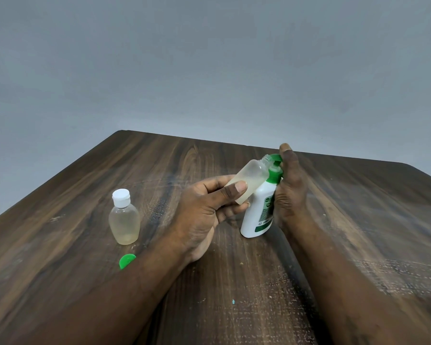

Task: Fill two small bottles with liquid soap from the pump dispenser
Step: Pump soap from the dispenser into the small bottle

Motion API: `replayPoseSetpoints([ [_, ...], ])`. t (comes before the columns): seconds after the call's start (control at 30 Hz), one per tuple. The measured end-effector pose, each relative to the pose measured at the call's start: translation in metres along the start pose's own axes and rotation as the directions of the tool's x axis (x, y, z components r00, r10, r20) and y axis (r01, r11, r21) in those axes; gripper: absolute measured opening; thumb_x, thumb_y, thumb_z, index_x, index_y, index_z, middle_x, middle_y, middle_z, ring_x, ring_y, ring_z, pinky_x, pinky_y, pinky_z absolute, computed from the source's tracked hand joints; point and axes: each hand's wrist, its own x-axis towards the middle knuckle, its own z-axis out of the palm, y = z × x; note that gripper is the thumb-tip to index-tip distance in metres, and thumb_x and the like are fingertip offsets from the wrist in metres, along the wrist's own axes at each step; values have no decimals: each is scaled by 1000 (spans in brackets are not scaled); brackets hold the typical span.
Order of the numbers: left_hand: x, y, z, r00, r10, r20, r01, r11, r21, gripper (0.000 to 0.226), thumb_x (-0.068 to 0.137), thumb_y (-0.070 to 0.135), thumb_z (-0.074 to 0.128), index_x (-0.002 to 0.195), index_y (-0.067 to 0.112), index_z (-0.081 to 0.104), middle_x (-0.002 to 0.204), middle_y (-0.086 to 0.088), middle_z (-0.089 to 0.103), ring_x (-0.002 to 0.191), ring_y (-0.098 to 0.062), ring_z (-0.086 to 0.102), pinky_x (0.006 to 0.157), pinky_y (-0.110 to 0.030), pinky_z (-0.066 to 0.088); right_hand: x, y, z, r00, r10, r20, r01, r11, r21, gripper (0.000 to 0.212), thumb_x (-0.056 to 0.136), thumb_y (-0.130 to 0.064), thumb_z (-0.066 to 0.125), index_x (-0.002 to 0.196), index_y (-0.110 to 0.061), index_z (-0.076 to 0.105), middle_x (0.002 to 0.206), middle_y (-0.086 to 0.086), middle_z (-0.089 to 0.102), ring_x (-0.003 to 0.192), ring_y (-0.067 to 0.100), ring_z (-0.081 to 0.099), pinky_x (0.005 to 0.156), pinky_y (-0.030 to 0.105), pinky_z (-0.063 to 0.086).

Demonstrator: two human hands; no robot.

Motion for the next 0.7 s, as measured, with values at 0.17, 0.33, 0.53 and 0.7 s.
replayPoseSetpoints([
  [0.17,-1,0,-2,1000,-8,-13,9,1000,4,43,76,19,78,114,-1,73,106,-18,78,80,-19,74,68,-23,61,0,0,2,999,-31,-7,31,999,-28,44,88,-51,61,52,-25,70,58,-5,63,55,18,57,66,36,42],
  [0.33,0,0,-2,1000,-12,0,12,999,36,43,78,21,79,116,2,74,107,-19,78,79,-20,74,72,-26,63,1,3,-1,1000,-29,-4,29,999,-17,49,83,-63,68,55,-24,64,61,-3,59,58,21,53,69,42,39],
  [0.53,0,0,-1,1000,-9,-1,9,999,32,46,75,23,80,115,2,74,105,-19,78,77,-20,73,73,-27,63,5,5,-3,1000,-7,12,8,1000,-15,48,80,-67,69,59,-24,69,65,-1,63,63,25,56,77,48,39],
  [0.7,-1,1,-2,1000,-17,-15,17,1000,25,42,76,20,79,113,1,74,104,-19,78,76,-20,74,68,-25,63,5,4,-3,1000,-9,9,9,1000,-28,45,87,-56,63,53,-27,72,59,-5,64,59,21,57,76,46,41],
])
